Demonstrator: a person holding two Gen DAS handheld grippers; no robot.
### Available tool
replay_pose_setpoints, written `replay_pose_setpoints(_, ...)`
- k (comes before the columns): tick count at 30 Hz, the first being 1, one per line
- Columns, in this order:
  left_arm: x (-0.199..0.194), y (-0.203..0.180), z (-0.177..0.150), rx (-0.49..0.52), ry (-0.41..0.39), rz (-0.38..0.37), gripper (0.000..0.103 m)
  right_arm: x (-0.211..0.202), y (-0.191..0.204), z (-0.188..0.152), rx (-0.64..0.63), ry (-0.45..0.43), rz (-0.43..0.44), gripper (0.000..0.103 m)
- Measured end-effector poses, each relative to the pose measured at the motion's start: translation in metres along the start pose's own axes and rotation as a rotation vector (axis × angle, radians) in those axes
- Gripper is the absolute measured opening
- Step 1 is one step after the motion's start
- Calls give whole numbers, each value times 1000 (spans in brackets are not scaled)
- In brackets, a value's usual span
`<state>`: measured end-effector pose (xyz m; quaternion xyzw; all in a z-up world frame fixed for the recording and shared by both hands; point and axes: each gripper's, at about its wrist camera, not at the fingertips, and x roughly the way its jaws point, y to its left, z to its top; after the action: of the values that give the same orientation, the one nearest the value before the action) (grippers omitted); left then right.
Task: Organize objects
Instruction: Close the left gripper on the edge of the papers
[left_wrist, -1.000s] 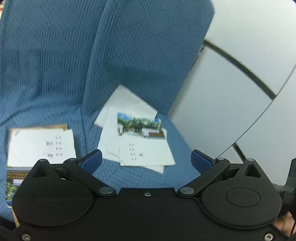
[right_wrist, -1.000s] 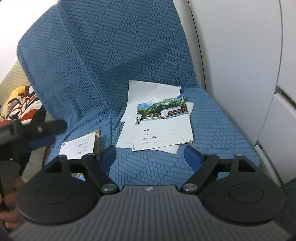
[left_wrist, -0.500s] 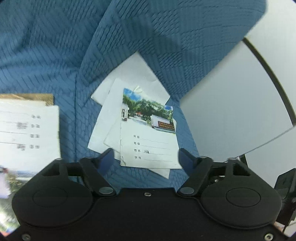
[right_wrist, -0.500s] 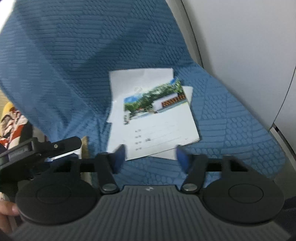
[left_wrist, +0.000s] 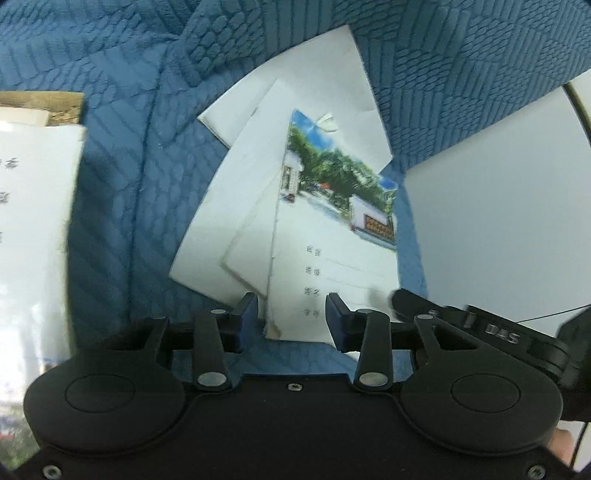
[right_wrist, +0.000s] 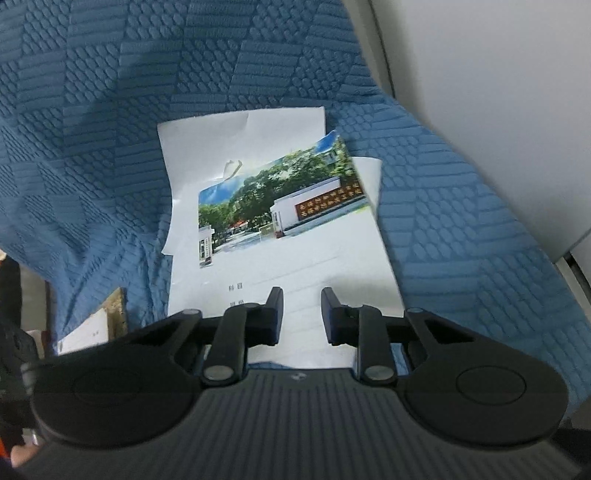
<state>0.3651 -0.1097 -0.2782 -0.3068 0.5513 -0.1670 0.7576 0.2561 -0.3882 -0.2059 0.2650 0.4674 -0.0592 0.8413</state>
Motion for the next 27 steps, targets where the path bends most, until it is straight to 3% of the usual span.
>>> replay_pose_setpoints(8,2,4,-1,-37,2,-51,38,22,4,-1,0,44,-4,25)
replay_pose_setpoints(14,2,20,0,-181,10,-126,41,30,-1,-4,57,57,4,23)
replay_pose_setpoints(19,1,34,1,-298,18,-236,47,31,-3,-7,66,44,10,24)
replay_pose_setpoints(25,10,57,-3,-482,61,-411,46,31,-6,-9,100,42,25,23)
replay_pose_setpoints(27,12,59,-4,-508,65,-437,44,31,-6,-10,110,43,30,23)
